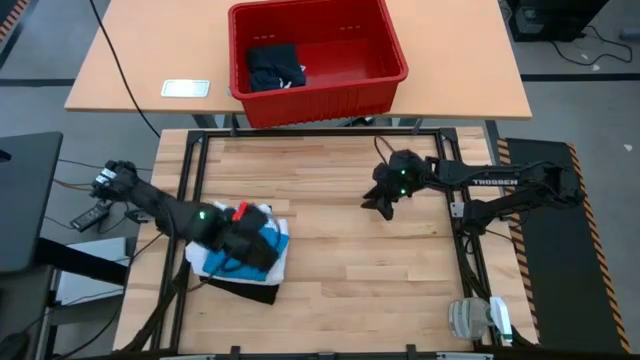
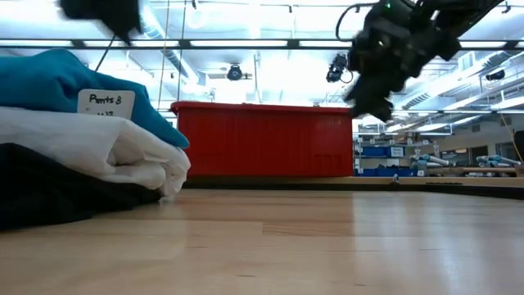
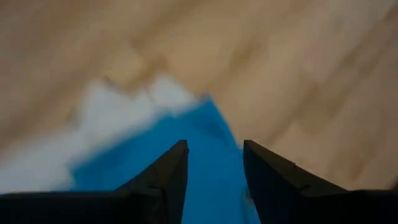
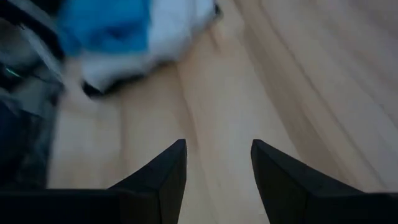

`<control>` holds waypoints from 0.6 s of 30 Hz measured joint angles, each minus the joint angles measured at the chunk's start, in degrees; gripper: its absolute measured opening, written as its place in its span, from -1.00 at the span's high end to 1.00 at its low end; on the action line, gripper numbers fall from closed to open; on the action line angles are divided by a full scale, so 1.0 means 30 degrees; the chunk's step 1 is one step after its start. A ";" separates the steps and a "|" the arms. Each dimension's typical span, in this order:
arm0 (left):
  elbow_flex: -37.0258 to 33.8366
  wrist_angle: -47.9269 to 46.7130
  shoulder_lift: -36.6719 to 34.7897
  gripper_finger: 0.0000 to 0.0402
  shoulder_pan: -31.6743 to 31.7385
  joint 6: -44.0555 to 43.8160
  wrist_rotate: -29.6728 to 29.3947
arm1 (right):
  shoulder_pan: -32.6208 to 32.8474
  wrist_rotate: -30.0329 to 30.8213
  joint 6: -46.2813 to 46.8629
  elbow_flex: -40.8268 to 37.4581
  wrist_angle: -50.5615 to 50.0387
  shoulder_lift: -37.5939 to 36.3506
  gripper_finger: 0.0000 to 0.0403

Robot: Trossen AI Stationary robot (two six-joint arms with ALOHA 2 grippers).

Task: Fold laundry
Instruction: Fold the dark blue short

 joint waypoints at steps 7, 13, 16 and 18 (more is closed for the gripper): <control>0.2867 -0.0308 -0.0029 0.23 0.6465 0.7681 -0.0305 | -0.1455 0.1957 -0.2376 0.3630 0.2014 0.0234 0.08; 0.2859 0.4328 0.0000 0.23 1.3823 1.4444 0.2849 | -0.3657 0.2944 -0.4072 0.8619 0.1225 0.2891 0.08; 0.2865 0.7668 -0.0002 0.23 1.7052 1.6275 0.3543 | -0.4707 0.2591 -0.4161 1.1517 -0.0809 0.5016 0.08; 0.2865 0.9812 0.0086 0.23 1.9149 1.7476 0.4435 | -0.5402 0.2546 -0.4641 1.3481 -0.2262 0.6479 0.08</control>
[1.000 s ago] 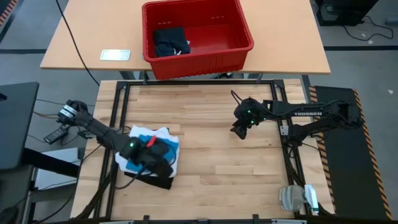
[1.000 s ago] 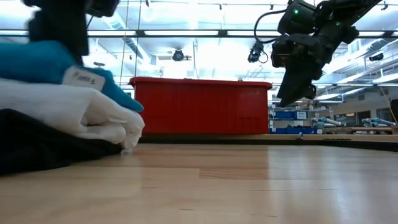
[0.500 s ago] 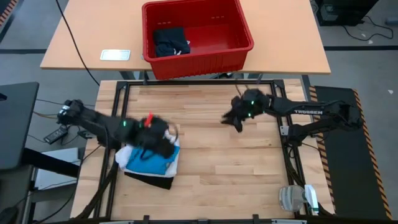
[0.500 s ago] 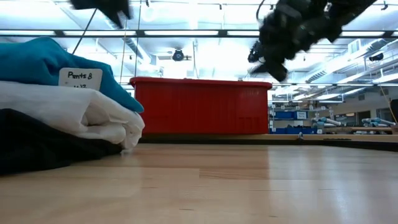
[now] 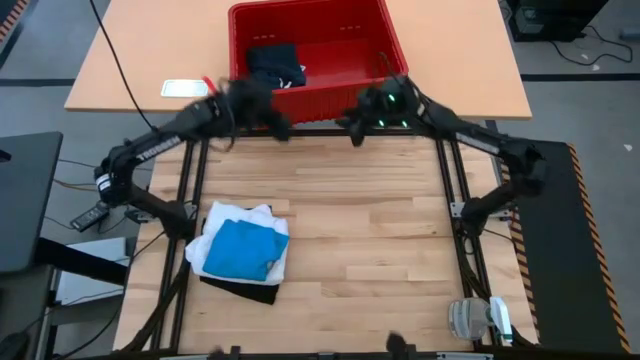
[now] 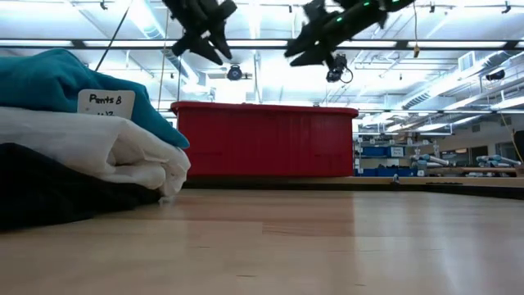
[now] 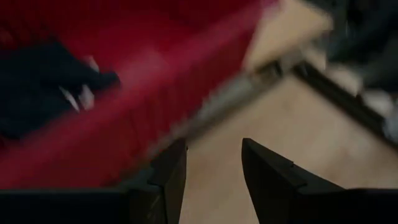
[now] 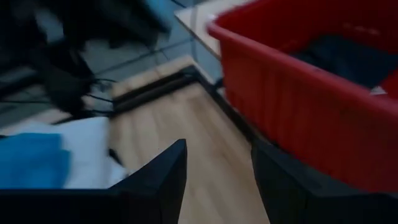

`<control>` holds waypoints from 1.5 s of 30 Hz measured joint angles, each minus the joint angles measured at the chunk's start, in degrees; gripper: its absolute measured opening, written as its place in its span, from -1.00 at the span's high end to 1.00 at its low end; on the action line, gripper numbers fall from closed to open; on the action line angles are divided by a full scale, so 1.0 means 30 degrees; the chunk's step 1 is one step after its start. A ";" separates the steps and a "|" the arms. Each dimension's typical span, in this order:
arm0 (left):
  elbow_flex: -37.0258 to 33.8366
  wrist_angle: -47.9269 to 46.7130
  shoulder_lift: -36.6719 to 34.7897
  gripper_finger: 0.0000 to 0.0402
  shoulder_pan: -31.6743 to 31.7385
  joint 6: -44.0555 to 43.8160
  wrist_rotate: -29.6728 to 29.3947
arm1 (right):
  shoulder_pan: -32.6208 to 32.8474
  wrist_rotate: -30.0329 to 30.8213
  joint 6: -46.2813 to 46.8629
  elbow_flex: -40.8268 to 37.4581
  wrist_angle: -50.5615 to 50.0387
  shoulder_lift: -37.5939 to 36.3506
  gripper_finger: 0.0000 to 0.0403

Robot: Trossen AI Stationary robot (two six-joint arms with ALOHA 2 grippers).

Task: Fold laundry
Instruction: Fold the dark blue short

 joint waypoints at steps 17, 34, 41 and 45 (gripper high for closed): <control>0.0233 -0.2478 0.5166 0.23 0.6349 0.7396 0.7662 | -0.7043 -0.0682 -0.1930 1.3997 -0.3473 1.2678 0.08; -0.0133 -0.1233 0.3377 0.23 0.7335 0.6766 0.8227 | -0.6646 -0.3111 -0.3876 1.4057 -0.6451 1.6332 0.08; -0.0087 -0.1503 0.4189 0.23 0.7723 0.6069 0.7981 | -0.6299 -0.3026 -0.2633 1.4112 -0.0147 1.6136 0.08; 0.0007 -0.1648 0.4802 0.23 0.7393 0.6161 0.8736 | -0.5693 -0.2545 -0.4000 1.3739 0.1867 1.6376 0.08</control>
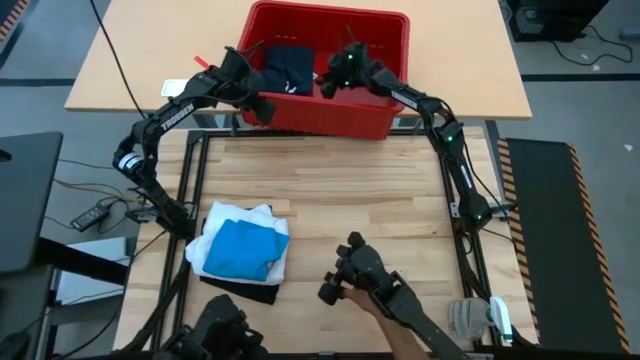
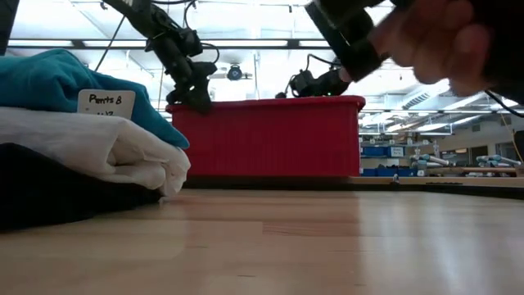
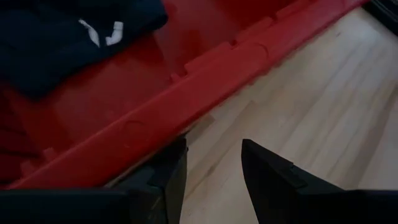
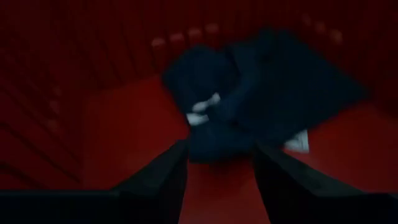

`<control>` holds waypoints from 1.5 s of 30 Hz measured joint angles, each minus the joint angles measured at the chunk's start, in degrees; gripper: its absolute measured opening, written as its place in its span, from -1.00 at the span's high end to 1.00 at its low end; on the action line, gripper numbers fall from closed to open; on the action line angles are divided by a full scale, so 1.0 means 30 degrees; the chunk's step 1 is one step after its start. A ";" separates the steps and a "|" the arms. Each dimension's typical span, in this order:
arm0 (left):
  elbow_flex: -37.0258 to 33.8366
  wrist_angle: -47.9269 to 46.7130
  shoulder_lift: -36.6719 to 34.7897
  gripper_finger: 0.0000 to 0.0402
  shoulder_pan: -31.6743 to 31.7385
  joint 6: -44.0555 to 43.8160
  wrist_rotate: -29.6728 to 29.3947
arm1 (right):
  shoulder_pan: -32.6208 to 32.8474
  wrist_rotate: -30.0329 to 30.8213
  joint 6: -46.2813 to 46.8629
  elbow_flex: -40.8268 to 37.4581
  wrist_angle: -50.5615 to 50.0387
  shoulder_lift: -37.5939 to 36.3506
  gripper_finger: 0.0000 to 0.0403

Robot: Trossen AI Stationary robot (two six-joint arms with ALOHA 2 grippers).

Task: Fold laundry
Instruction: Fold the dark blue short

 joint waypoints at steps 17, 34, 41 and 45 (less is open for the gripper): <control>0.2634 0.3303 -0.0725 0.23 0.0881 0.0945 0.0419 | 0.0452 -0.0031 0.0920 -0.0225 -0.2800 -0.0084 0.07; 0.2608 -0.1926 0.2865 0.23 -0.1315 -0.0153 0.4834 | 0.0411 -0.0573 -0.1124 -0.0108 -0.8439 -0.3771 0.07; 0.2608 0.0983 0.2821 0.23 -0.1229 0.0813 0.0344 | 0.0486 -0.0037 -0.0320 -0.0101 -0.8259 -0.3759 0.07; 0.2672 0.4384 0.3163 0.23 -0.0994 0.4698 -0.0648 | 0.0680 0.0435 -0.0284 -0.0101 -0.8596 -0.3745 0.07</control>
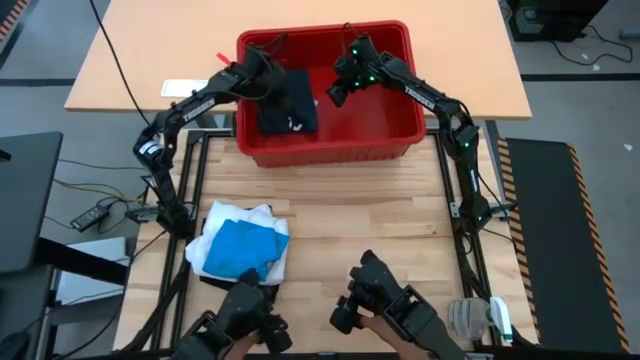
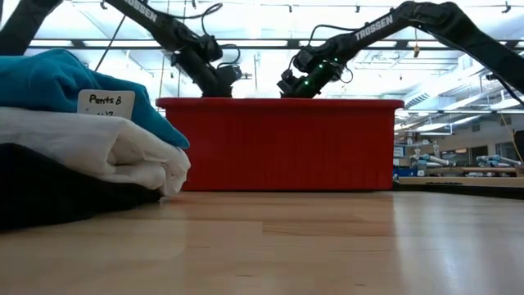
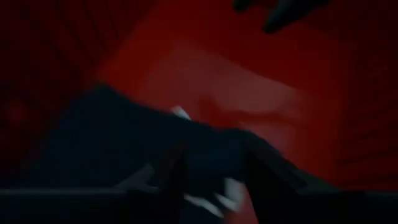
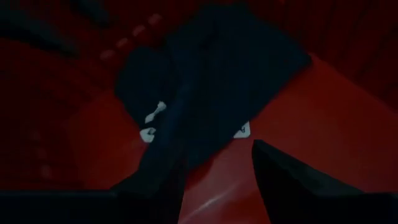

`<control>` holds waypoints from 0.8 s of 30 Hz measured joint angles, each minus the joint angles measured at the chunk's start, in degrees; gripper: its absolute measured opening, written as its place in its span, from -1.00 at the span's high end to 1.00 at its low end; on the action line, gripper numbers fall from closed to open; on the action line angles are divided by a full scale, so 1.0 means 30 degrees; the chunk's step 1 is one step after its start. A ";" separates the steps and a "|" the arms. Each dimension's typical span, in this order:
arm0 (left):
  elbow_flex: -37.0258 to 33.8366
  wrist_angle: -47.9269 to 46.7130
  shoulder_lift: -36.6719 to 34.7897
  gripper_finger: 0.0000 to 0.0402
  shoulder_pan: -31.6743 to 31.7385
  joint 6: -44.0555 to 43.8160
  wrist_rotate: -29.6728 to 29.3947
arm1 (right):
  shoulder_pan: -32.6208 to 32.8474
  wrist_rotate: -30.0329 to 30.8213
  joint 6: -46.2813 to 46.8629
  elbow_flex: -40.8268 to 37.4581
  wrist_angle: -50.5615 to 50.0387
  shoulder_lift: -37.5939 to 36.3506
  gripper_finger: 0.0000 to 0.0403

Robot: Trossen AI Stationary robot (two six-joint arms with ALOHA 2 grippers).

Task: Fold laundry
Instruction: Fold the dark blue short

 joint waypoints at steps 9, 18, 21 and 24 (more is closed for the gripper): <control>-0.0016 0.2517 0.3444 0.23 -0.0132 0.7048 0.0683 | 0.0067 0.0048 0.0504 0.0000 -0.0671 0.0007 0.07; -0.0020 0.2047 0.5007 0.23 -0.0759 1.1552 0.0516 | 0.0073 0.0388 0.0437 -0.0007 -0.1755 0.0022 0.07; 0.0009 0.2171 0.5556 0.23 -0.0759 1.2028 -0.0100 | 0.0066 0.0566 0.0470 -0.0007 -0.1793 0.0022 0.07; 0.0009 0.2194 0.6195 0.24 -0.0759 1.2064 -0.1830 | 0.0066 0.0566 0.0440 -0.0007 -0.2041 0.0022 0.07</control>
